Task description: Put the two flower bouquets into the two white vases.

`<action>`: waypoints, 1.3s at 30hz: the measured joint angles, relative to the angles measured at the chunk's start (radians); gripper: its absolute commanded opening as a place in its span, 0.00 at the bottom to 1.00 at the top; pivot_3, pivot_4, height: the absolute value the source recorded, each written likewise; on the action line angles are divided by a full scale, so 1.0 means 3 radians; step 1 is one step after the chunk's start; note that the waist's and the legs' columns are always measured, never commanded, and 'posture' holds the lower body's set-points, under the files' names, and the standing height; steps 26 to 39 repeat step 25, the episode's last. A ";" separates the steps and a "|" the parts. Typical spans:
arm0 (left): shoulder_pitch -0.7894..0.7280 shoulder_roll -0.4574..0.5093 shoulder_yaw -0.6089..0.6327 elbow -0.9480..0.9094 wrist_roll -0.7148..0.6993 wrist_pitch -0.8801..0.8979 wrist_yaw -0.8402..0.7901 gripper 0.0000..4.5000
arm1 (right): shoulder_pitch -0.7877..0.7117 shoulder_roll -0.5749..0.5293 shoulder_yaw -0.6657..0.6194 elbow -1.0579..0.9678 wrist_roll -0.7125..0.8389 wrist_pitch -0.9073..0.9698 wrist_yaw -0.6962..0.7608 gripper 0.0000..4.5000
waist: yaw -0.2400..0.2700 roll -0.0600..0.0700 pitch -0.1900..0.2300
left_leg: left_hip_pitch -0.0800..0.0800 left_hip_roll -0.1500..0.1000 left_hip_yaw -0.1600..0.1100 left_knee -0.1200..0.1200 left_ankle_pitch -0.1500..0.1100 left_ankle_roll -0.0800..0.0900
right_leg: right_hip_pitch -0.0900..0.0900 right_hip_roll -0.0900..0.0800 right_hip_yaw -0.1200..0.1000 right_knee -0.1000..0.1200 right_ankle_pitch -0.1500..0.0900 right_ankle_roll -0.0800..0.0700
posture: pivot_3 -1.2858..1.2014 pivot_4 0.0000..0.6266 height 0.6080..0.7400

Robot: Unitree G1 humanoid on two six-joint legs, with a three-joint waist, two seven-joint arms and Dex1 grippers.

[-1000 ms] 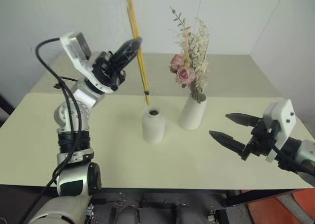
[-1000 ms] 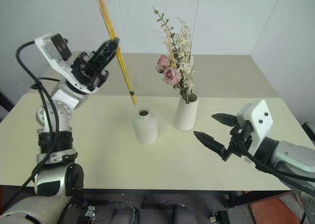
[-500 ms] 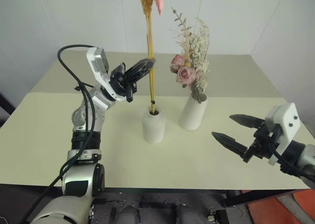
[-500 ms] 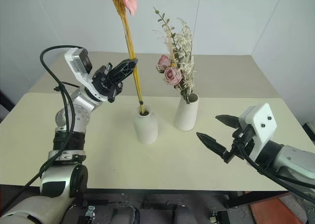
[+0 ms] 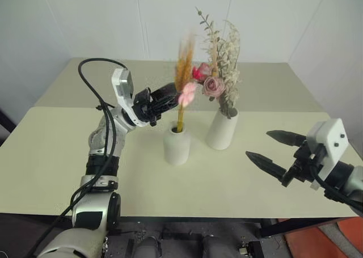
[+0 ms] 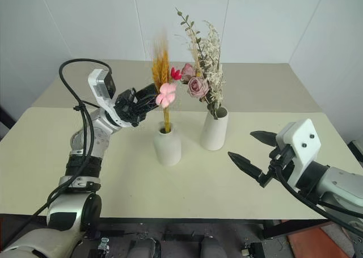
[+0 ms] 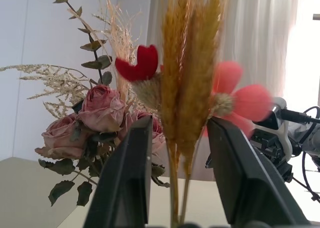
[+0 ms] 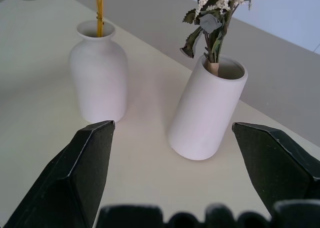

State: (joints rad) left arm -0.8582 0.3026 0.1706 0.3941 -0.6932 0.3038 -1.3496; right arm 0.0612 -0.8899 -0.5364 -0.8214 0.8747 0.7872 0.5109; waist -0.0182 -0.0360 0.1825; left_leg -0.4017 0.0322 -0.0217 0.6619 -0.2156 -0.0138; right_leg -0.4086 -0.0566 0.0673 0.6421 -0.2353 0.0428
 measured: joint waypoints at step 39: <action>0.1766 0.2146 0.0527 -0.1475 0.0456 0.0152 0.0180 0.91 | 0.0559 -0.0276 -0.0863 0.0597 -0.0374 -0.0300 0.1129 1.00 | 0.0011 0.0001 0.0000 | 0.0007 0.0007 0.0007 -0.0006 0.0000 -0.0001 | 0.0001 -0.0001 -0.0001 -0.0005 -0.0018 0.0014 | 0.52 0.24 1.00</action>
